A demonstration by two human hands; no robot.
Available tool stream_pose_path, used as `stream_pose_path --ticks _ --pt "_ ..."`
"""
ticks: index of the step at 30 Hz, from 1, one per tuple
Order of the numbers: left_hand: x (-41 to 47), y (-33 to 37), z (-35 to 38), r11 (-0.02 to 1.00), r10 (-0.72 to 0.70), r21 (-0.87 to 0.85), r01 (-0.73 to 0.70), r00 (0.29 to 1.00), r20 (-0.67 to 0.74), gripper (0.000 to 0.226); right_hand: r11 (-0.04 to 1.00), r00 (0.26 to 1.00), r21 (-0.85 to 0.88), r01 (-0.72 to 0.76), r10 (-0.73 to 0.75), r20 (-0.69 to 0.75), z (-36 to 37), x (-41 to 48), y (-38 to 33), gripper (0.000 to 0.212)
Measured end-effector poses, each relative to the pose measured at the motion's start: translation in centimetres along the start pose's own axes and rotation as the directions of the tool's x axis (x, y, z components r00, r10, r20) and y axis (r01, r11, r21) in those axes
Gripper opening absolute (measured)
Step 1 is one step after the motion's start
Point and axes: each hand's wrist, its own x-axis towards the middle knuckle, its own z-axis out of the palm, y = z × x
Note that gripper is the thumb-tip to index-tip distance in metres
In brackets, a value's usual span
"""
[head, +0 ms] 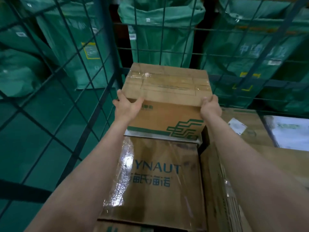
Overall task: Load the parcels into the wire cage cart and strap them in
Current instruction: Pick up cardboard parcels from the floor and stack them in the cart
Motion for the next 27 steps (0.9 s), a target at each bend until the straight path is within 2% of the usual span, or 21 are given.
stream_pose_path --ticks 5,9,11,16,19,27 --pt "-1.4 0.3 -0.5 0.996 -0.020 0.083 0.021 1.000 -0.017 0.089 0.998 0.997 0.011 -0.061 0.061 0.045 -0.8 -0.4 -0.6 0.052" --pt "-2.5 0.9 -1.5 0.981 -0.072 0.182 0.068 0.997 0.019 0.087 0.995 0.996 -0.071 -0.067 0.070 0.050 -1.8 -1.7 -1.4 0.055" --pt "-3.7 1.6 -2.1 0.982 -0.035 0.188 0.029 0.999 0.029 0.081 0.995 0.998 -0.094 -0.041 0.046 0.051 -2.5 -2.4 -1.7 0.054" --pt "-8.4 3.6 -3.3 0.976 0.172 0.131 -0.176 0.984 0.042 0.043 0.993 0.992 -0.104 0.052 -0.040 0.116 -5.7 -4.2 -1.9 0.044" --pt "-11.6 4.1 -3.6 0.972 0.207 0.106 -0.208 0.978 0.023 0.032 0.991 0.982 -0.068 0.112 -0.100 0.157 -8.1 -6.2 -1.6 0.038" --pt "-23.6 6.7 -4.4 0.976 0.201 0.071 -0.204 0.978 0.050 0.031 0.988 0.964 0.131 0.084 -0.114 0.240 -14.2 -14.5 1.2 0.028"
